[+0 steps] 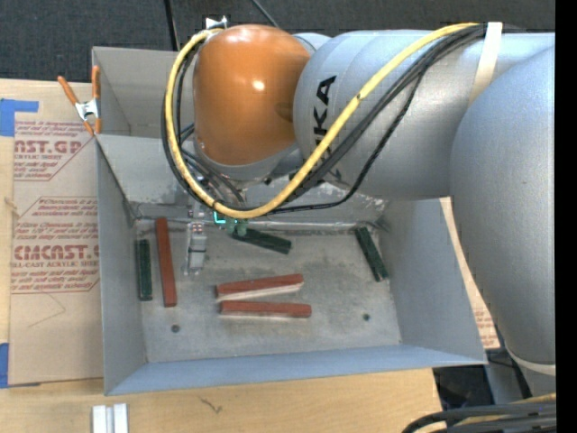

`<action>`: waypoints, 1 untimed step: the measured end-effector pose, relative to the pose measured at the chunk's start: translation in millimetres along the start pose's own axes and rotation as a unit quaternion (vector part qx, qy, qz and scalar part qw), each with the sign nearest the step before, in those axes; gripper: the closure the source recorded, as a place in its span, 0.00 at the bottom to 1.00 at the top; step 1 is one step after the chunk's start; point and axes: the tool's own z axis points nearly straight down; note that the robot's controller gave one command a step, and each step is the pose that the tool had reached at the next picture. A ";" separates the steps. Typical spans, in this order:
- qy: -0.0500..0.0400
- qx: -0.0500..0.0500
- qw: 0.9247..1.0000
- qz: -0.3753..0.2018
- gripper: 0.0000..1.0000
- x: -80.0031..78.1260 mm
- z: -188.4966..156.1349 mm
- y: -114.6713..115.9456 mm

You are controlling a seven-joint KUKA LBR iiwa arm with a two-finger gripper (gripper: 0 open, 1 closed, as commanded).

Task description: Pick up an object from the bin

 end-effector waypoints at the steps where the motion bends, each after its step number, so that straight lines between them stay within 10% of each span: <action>1: -0.002 0.000 1.000 -0.022 0.00 6.8 6.2 3.3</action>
Offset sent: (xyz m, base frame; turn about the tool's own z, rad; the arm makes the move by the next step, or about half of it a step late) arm 0.0170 0.0032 -0.1625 0.1545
